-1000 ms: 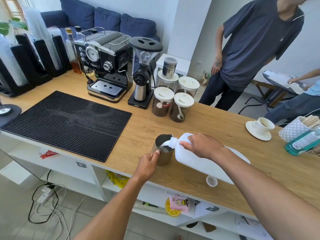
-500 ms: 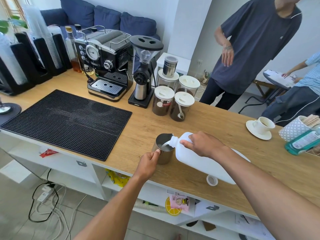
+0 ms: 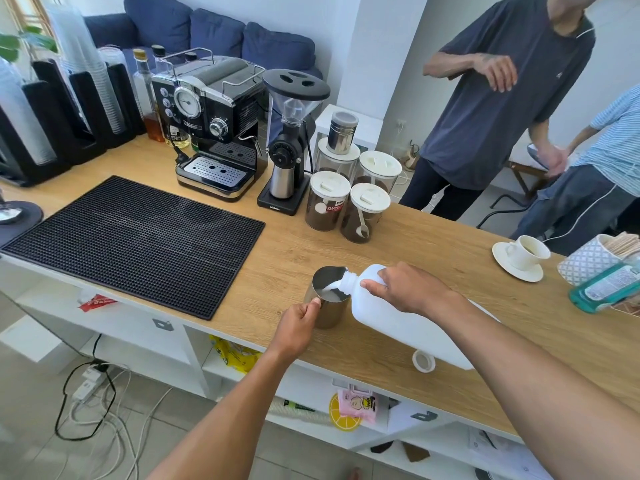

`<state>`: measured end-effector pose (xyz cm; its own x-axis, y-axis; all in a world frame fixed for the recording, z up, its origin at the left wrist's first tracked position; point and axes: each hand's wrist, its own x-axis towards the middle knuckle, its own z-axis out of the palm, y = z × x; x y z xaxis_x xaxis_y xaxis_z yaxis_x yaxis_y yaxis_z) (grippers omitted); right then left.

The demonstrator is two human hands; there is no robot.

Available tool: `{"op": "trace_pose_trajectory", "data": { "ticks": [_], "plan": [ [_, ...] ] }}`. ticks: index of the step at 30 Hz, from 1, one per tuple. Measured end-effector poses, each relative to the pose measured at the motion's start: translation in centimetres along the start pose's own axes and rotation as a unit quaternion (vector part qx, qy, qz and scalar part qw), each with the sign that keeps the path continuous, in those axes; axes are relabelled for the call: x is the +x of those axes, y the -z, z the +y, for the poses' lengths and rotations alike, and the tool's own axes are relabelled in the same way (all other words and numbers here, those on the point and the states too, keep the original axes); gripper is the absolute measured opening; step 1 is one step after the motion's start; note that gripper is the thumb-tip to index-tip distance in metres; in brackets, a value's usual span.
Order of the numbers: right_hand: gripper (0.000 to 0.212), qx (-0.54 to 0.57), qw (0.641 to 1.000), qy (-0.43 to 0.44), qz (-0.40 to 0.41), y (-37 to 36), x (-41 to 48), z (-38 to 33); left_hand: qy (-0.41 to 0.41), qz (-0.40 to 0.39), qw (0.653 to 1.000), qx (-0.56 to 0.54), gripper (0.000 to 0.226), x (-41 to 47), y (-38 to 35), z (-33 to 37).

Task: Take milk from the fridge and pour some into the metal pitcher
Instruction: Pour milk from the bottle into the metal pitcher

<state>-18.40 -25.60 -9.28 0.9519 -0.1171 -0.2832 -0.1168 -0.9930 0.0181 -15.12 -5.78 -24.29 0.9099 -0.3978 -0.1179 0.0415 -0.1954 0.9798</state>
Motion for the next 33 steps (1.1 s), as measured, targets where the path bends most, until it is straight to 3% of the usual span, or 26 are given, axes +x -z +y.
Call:
{"op": "trace_pose_trajectory", "data": {
  "ticks": [33],
  "plan": [
    [0.051, -0.003, 1.0, -0.002, -0.005, -0.02, 0.44, -0.01, 0.009, 0.013, 1.0, -0.012, 0.054, -0.23, -0.32, -0.15]
  ]
}}
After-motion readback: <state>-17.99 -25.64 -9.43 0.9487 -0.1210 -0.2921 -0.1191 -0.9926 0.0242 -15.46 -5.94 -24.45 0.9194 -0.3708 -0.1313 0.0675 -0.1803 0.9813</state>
